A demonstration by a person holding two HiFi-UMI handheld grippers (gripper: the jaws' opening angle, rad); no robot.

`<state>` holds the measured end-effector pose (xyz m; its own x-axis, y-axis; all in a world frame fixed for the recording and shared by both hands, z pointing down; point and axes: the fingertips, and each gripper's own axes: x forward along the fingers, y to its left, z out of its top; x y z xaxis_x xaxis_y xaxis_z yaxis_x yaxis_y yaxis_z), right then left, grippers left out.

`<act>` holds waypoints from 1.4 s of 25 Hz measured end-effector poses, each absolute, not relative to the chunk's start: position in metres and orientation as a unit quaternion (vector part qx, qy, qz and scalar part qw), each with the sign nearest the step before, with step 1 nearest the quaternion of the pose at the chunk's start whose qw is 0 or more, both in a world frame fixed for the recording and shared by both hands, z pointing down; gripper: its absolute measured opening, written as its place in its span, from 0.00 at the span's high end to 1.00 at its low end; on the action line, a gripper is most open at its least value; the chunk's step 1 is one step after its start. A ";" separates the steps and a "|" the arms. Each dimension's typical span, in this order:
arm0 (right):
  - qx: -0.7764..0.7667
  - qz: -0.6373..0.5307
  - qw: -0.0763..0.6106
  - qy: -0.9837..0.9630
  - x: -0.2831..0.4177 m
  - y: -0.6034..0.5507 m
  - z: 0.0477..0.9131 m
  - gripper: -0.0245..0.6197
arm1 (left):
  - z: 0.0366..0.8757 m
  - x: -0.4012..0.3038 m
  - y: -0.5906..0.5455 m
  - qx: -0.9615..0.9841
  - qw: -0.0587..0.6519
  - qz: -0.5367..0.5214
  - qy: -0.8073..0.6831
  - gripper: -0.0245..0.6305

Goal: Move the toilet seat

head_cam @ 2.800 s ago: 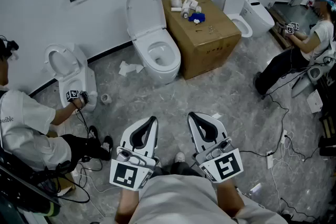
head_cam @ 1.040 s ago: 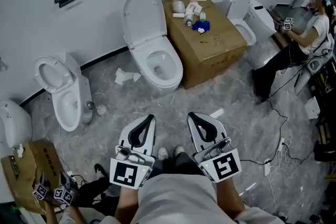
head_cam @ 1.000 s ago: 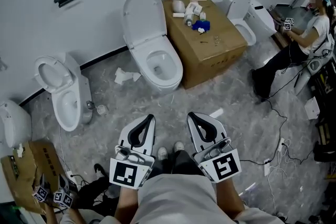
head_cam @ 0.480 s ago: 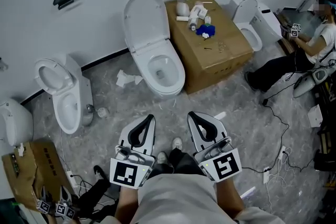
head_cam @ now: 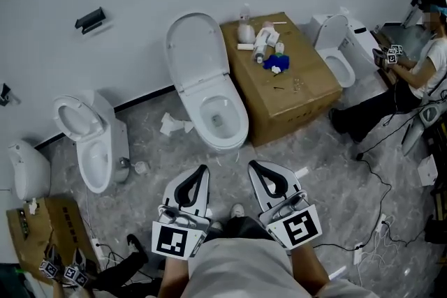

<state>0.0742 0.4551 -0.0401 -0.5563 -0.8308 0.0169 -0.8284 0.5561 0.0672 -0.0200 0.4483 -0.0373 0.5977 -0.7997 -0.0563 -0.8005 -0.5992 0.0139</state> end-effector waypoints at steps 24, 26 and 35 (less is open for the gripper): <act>0.460 -0.015 0.041 -0.887 0.076 0.337 -0.021 0.94 | -0.017 -0.013 0.336 -0.893 -0.011 0.026 0.450 0.95; 0.458 -0.010 0.042 -0.888 0.072 0.320 -0.017 0.94 | -0.013 -0.015 0.318 -0.896 -0.017 0.031 0.442 0.95; 0.457 0.014 0.056 -0.887 0.054 0.252 0.003 0.94 | 0.010 -0.024 0.251 -0.902 -0.042 0.028 0.428 0.95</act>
<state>0.0543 0.2517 0.0034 -0.5755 -0.8101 0.1123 -0.8133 0.5813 0.0260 -0.0241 0.2507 0.0102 0.6312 -0.7755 -0.0150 -0.7707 -0.6292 0.1001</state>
